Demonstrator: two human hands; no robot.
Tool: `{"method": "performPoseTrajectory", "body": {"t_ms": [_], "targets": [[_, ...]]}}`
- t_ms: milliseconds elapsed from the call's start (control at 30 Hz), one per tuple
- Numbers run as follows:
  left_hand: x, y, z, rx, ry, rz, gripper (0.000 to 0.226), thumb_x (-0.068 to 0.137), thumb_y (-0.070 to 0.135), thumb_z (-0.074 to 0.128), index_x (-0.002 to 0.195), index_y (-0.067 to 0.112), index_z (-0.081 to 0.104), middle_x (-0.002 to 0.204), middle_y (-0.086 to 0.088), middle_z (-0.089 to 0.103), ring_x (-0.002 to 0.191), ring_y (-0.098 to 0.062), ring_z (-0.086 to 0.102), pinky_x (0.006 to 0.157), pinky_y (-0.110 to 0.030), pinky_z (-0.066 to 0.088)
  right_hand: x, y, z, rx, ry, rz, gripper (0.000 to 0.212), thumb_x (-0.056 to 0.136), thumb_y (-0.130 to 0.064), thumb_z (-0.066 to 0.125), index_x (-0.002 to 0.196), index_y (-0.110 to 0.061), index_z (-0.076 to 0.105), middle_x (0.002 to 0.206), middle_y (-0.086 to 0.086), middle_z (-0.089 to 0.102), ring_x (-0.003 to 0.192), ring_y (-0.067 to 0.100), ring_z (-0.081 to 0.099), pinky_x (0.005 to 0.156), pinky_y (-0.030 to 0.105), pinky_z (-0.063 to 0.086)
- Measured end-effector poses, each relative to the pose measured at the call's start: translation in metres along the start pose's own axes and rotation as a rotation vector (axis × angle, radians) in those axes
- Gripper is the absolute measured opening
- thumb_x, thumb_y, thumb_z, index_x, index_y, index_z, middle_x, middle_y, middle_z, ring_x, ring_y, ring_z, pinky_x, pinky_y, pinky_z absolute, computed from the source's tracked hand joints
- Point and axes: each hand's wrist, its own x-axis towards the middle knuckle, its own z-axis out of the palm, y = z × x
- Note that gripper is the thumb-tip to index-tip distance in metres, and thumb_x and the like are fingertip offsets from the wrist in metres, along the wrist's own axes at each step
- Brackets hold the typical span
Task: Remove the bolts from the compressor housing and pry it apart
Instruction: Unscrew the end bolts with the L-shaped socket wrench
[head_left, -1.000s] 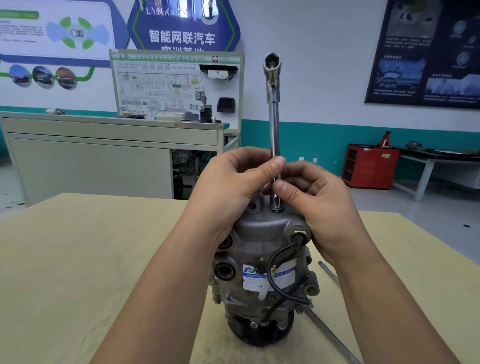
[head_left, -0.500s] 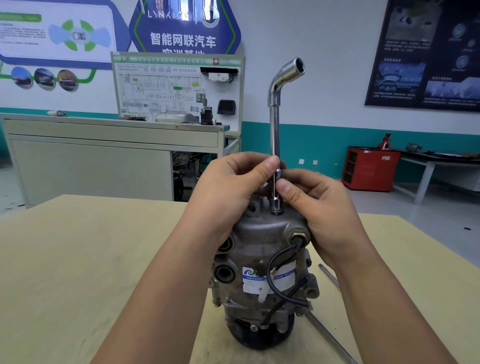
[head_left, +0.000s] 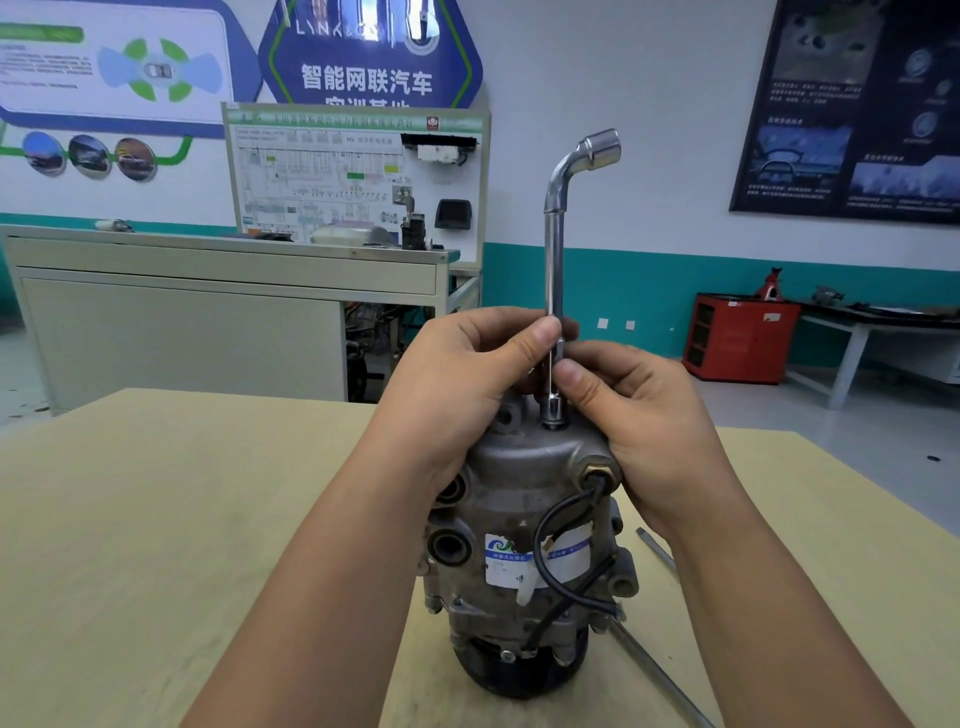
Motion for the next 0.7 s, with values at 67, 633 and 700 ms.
{"method": "performPoseTrajectory", "body": {"t_ms": [67,633,700], "targets": [[0.0002,0.0007,-0.0001,0.004,0.007,0.002,0.014,0.077,0.029,0.067,0.082,0.020,0.076,0.087,-0.006,0.075,0.087,-0.022,0.071,0.086,-0.037,0.055,-0.0001,0.0002,-0.0007,0.000,-0.007,0.004,0.016,0.071,-0.026,0.063,0.082,-0.028,0.075,0.087,-0.002,0.075,0.087,0.014,0.070,0.076,0.023,0.056],[-0.0002,0.0011,0.0007,-0.014,0.013,-0.013,0.011,0.086,0.019,0.064,0.086,0.016,0.075,0.083,-0.004,0.075,0.080,-0.016,0.071,0.078,-0.028,0.057,-0.0002,0.0012,-0.0005,-0.010,0.000,0.002,0.016,0.072,-0.027,0.061,0.083,-0.027,0.073,0.088,-0.001,0.075,0.088,0.015,0.070,0.078,0.025,0.056],[-0.0002,0.0020,0.0008,-0.014,0.021,-0.013,0.012,0.078,0.025,0.068,0.084,0.016,0.074,0.081,-0.003,0.074,0.077,-0.014,0.070,0.074,-0.026,0.056,-0.0003,0.0021,-0.0014,0.000,0.002,0.011,0.019,0.071,-0.028,0.063,0.086,-0.026,0.075,0.091,0.000,0.075,0.091,0.017,0.070,0.080,0.027,0.056]]}}
